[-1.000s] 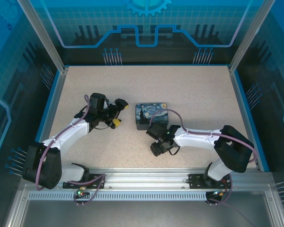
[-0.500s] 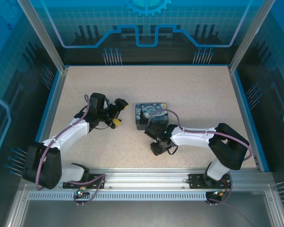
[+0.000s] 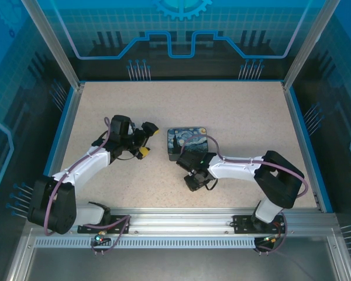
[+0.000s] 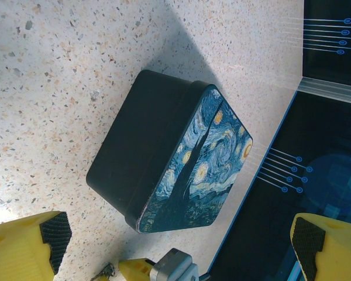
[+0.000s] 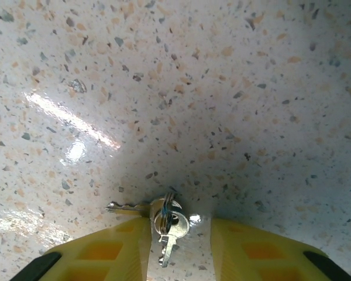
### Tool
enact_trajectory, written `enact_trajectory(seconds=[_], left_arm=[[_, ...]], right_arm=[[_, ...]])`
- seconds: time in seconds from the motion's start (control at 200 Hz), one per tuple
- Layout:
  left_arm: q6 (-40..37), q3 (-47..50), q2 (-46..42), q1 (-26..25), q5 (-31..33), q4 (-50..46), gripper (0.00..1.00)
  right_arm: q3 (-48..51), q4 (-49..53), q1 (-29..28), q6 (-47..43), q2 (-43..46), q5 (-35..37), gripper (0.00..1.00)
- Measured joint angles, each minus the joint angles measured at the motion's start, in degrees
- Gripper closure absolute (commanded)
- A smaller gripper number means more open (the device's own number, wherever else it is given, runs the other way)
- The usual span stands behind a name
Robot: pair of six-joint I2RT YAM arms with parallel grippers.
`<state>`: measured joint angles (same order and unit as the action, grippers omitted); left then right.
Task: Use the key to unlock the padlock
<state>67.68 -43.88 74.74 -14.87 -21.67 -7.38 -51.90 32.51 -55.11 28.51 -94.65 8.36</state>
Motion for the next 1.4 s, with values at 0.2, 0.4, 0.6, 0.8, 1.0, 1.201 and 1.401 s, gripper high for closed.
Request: enact_trajectory(seconds=[0.2, 0.4, 0.6, 0.8, 1.0, 1.201, 1.401], left_arm=[[0.0, 0.0, 0.0, 0.0, 0.0, 0.0, 0.01], [0.0, 0.0, 0.0, 0.0, 0.0, 0.0, 0.01], [0.0, 0.0, 0.0, 0.0, 0.0, 0.0, 0.01], [0.0, 0.0, 0.0, 0.0, 0.0, 0.0, 0.01], [0.0, 0.0, 0.0, 0.0, 0.0, 0.0, 0.01], [0.0, 0.0, 0.0, 0.0, 0.0, 0.0, 0.01], [0.7, 0.1, 0.0, 0.0, 0.0, 0.1, 0.01]], right_arm=[[-0.9, -0.2, 0.0, 0.1, -0.7, -0.5, 0.84], [-1.1, -1.6, 0.0, 0.0, -0.7, -1.3, 0.97], [-1.2, -2.6, 0.0, -0.1, 0.3, -2.0, 1.00], [-1.0, -2.6, 0.0, 0.0, 2.8, -3.3, 1.00], [-0.4, -3.3, 1.0, 0.0, 6.8, -5.2, 1.00], [0.5, -4.1, 2.7, 0.2, 8.0, -6.8, 1.00], [2.5, -5.4, 4.3, 1.1, 8.9, -8.9, 1.00]])
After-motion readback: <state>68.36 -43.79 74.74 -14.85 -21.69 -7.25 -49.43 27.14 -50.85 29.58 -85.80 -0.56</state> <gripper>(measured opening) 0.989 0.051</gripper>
